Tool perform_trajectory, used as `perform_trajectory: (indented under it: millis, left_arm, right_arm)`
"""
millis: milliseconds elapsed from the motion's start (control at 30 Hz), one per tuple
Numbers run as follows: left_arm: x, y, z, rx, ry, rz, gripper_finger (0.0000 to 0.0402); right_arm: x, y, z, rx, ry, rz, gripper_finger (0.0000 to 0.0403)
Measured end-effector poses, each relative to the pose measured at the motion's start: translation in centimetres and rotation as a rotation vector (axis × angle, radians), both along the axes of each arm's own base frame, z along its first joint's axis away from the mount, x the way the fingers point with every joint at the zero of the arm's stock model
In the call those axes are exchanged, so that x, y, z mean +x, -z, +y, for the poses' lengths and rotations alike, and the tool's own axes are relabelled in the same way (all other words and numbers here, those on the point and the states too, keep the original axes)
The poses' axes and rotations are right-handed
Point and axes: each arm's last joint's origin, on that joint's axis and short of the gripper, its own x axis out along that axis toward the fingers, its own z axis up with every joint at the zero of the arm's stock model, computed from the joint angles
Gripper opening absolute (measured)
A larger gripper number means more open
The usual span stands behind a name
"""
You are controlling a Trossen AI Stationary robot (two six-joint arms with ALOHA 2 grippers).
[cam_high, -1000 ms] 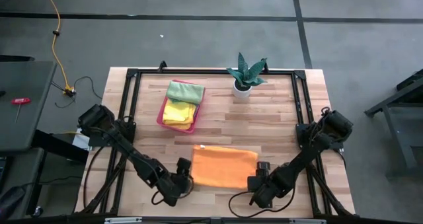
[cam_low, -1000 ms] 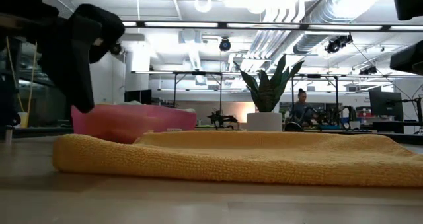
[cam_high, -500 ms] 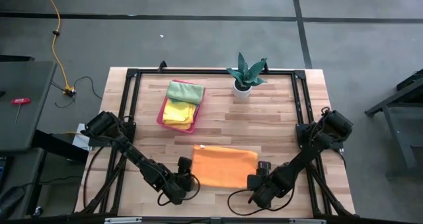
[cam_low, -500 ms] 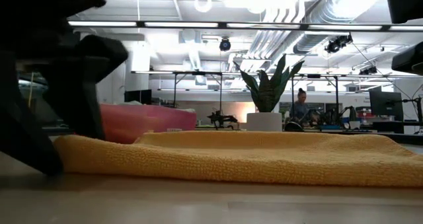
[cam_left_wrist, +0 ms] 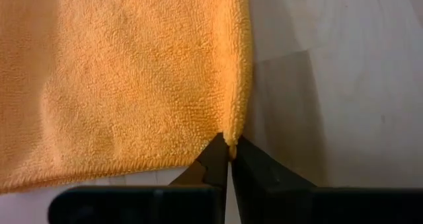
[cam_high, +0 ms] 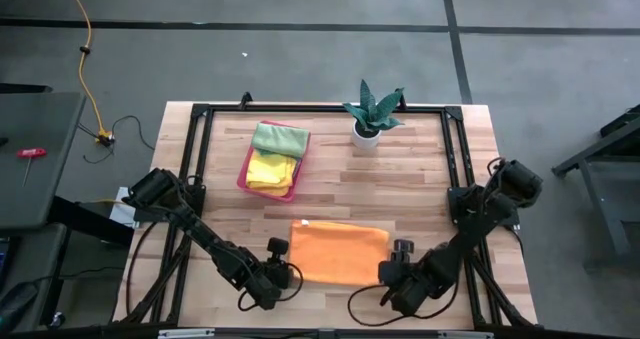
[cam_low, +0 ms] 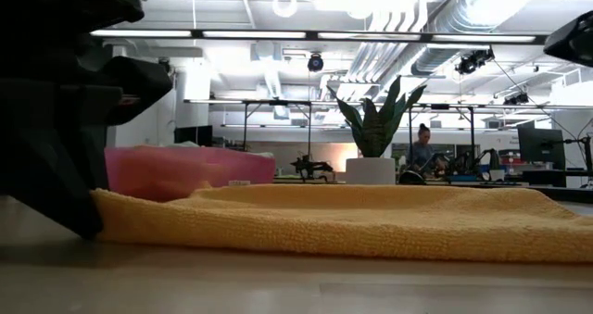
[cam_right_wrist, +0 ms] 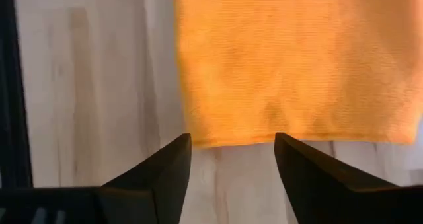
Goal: Fold microfiber towels
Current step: Fold the orange microfiber towel
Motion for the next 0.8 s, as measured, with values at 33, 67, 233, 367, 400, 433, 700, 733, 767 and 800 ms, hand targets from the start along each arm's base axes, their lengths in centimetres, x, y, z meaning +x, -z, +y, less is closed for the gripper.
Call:
perform_trajectory:
  millis: [33, 67, 233, 367, 400, 433, 700, 733, 767, 800]
  left_arm:
    - [0.0, 0.0, 0.0, -0.001, 0.000, 0.001, 0.0003]
    - [0.0, 0.0, 0.0, -0.002, -0.002, 0.000, 0.0004]
    - [0.0, 0.0, 0.0, -0.019, -0.015, 0.000, 0.0002]
    - [0.0, 0.0, 0.0, -0.033, -0.036, -0.002, 0.0001]
    - [0.0, 0.0, 0.0, -0.040, -0.042, -0.003, 0.0001]
    - [0.0, 0.0, 0.0, -0.046, -0.046, -0.002, 0.0001]
    - [0.0, 0.0, -0.1, -0.063, -0.056, -0.002, 0.0000]
    - [0.0, 0.0, -0.1, -0.063, -0.056, -0.002, 0.0000]
    - [0.0, 0.0, -0.1, -0.065, -0.056, -0.001, 0.0000]
    - [0.0, 0.0, -0.1, -0.067, -0.056, 0.000, 0.0000]
  right_arm:
    - [-0.1, 0.0, 0.2, 0.001, -0.013, -0.002, 0.0207]
    - [-0.1, 0.1, 0.4, 0.007, -0.028, -0.003, 0.0206]
    - [0.4, 0.7, 1.3, 0.032, -0.169, -0.018, 0.0205]
    - [0.9, 2.0, 1.5, 0.021, -0.185, 0.005, 0.0205]
    - [1.0, 2.2, 1.4, 0.016, -0.183, 0.011, 0.0205]
    - [1.1, 2.5, 1.4, 0.007, -0.180, 0.021, 0.0205]
    - [1.6, 4.1, 1.5, -0.014, -0.170, 0.042, 0.0204]
    - [1.6, 4.2, 1.5, -0.014, -0.169, 0.041, 0.0202]
    - [1.6, 4.2, 1.5, -0.015, -0.169, 0.041, 0.0198]
    - [1.6, 4.2, 1.5, -0.017, -0.168, 0.040, 0.0192]
